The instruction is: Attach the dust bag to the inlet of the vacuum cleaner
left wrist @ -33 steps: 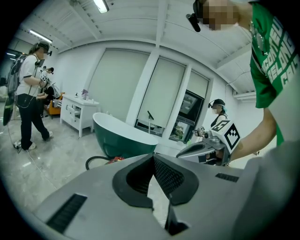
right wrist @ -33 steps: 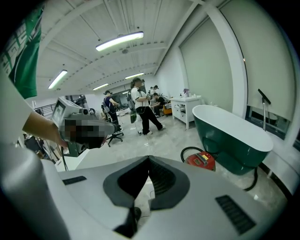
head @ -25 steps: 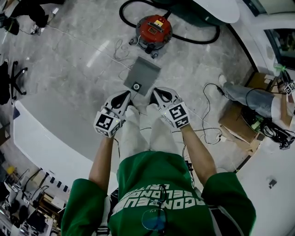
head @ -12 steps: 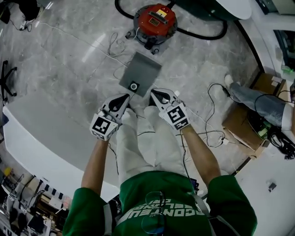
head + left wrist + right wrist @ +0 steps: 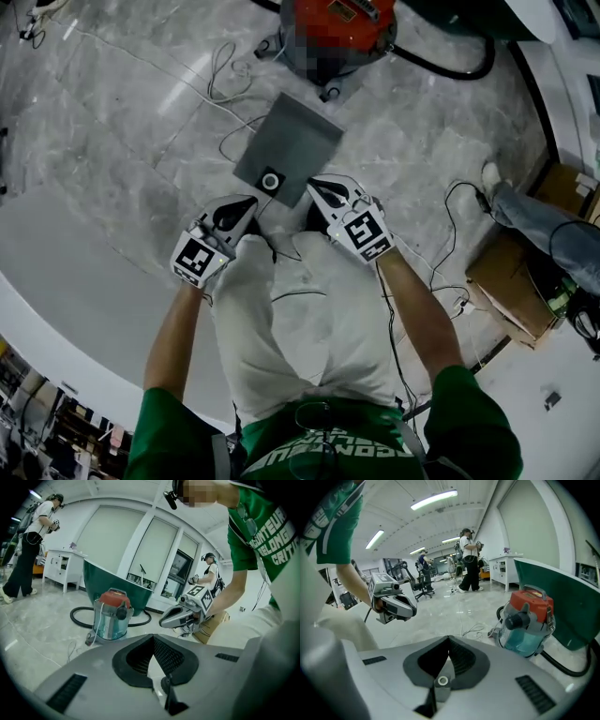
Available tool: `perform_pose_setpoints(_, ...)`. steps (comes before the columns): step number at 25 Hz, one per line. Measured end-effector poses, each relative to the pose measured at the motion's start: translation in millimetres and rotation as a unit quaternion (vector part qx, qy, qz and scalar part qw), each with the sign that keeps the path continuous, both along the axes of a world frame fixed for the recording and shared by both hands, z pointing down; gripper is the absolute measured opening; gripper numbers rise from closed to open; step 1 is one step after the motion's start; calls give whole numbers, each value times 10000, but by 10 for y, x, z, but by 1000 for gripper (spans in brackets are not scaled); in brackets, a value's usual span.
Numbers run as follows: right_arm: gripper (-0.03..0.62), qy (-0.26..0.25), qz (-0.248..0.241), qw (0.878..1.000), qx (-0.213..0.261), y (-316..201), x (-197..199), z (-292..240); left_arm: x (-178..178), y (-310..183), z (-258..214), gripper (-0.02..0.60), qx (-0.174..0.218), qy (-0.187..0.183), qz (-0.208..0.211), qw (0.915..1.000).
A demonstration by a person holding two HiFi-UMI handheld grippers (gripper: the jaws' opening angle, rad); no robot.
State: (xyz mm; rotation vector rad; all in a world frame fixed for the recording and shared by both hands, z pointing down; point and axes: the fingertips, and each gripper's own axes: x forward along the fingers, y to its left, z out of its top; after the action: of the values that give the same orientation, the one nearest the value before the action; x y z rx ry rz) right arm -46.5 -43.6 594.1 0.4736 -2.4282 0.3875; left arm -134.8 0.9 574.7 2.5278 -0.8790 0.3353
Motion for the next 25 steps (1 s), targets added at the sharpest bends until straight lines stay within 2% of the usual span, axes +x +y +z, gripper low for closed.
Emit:
perform_pose_setpoints(7, 8, -121, -313, 9994, -89, -97, -92, 1327, -99, -37, 1284, 3, 130, -130, 486, 9987)
perform_pose_setpoints(14, 8, -248, -587, 9977, -228, -6, -100, 2551, -15, 33, 2435, 3, 224, -18, 983, 9949)
perform_pose_setpoints(21, 8, -374, -959, 9940, -359, 351, -235, 3331, 89, 317, 3311, 3, 294, 89, 1513, 9880)
perform_pose_setpoints(25, 8, -419, -1116, 9912, -581, 551, -264, 3603, 106, 446, 3638, 3, 383, -6, 1731, 9842)
